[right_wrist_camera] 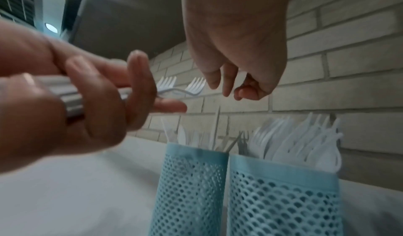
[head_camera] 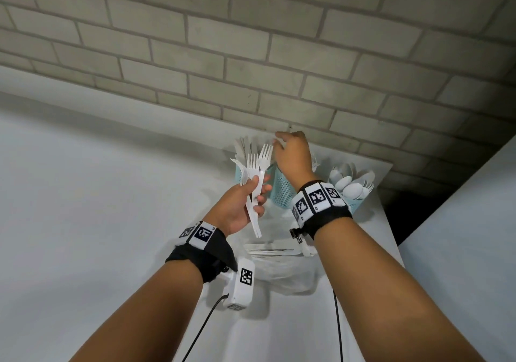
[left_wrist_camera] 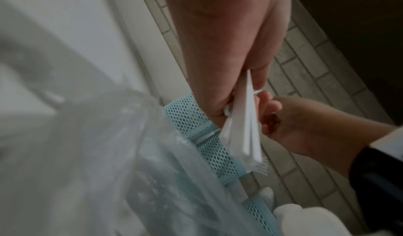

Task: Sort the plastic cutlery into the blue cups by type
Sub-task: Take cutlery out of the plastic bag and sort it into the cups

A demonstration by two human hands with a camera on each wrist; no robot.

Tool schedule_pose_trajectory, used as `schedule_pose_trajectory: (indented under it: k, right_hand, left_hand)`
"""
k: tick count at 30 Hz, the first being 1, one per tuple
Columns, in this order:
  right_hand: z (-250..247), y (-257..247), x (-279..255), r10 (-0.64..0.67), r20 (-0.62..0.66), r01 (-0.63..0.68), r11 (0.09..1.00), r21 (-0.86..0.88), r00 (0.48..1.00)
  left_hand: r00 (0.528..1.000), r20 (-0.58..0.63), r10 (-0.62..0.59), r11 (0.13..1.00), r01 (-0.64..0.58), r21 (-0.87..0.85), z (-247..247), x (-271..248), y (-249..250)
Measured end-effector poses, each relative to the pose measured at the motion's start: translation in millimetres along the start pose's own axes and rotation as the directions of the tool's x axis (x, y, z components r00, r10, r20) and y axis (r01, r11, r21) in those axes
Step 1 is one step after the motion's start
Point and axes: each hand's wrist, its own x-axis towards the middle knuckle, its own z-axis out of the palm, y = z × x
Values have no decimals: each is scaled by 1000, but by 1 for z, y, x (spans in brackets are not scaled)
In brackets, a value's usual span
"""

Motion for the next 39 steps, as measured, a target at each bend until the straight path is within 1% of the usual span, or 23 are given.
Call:
schedule_pose_trajectory:
  k: [2, 4, 6, 7, 8, 10, 12, 13, 14, 15, 19, 21, 25, 29, 31, 33, 35, 37, 39]
  right_hand:
    - [-12, -6, -13, -23, -70, 31, 994, 106, 997]
    - [-20, -6, -29, -26, -135, 50, 984, 174, 990]
    - [-27, -4, -44, 20, -161, 15, 977, 214, 987]
    - [-29, -1, -49, 50, -134, -19, 974, 227, 990]
    - [-31, 1, -53, 81, -78, -60, 969, 240, 994]
    - [-31, 5, -61, 152, 84, -171, 938, 302, 985]
    - [-31, 9, -68, 224, 223, -301, 853, 426, 949]
    - [-32, 11, -73, 233, 267, -341, 801, 492, 935]
    - [-34, 11, -78, 230, 291, -357, 764, 538, 929]
    - [-35, 12, -83, 226, 298, -362, 745, 560, 927]
    - [-38, 15, -94, 232, 354, -407, 709, 576, 906]
    - [-39, 18, -97, 221, 398, -433, 684, 588, 890]
    - [-42, 22, -103, 168, 441, -439, 638, 633, 881]
    - [-41, 21, -105, 258, 432, -495, 586, 642, 864]
    - [-40, 21, -103, 297, 403, -499, 584, 640, 866]
    - [-38, 19, -102, 326, 363, -488, 602, 632, 873]
    - [-35, 17, -100, 343, 330, -476, 640, 603, 880]
    - [-34, 15, -100, 333, 327, -466, 675, 571, 884]
    - [-36, 15, -99, 318, 347, -468, 672, 574, 882]
  left_hand:
    - [1000, 7, -12, 1000, 12, 10, 2, 0, -2]
    - [999, 23, -27, 1000, 26, 15, 6, -2, -4]
    - [997, 60, -47, 999, 46, 26, 10, -4, -7]
    - [995, 79, -60, 998, 57, 40, 12, -6, -9]
    - [993, 96, -73, 996, 68, 61, 16, -8, -11]
    - [986, 129, -104, 990, 90, 110, 22, -13, -14]
    - [979, 154, -132, 984, 110, 143, 28, -17, -16]
    - [976, 162, -142, 981, 116, 158, 29, -18, -18]
    - [974, 167, -151, 976, 120, 179, 30, -19, -19]
    - [973, 165, -161, 970, 126, 207, 31, -20, -20]
    - [972, 127, -199, 940, 153, 305, 32, -23, -22]
    - [970, 126, -208, 933, 158, 323, 32, -25, -22]
    - [961, 135, -243, 920, 184, 346, 32, -28, -24]
    - [941, 170, -291, 910, 217, 353, 33, -29, -27]
    - [940, 172, -295, 918, 229, 323, 33, -28, -28]
    - [946, 167, -277, 919, 210, 335, 34, -27, -29]
    - [955, 159, -252, 909, 177, 377, 36, -25, -32]
    - [960, 151, -236, 891, 152, 427, 37, -23, -35]
    - [959, 150, -241, 862, 141, 486, 36, -22, -36]
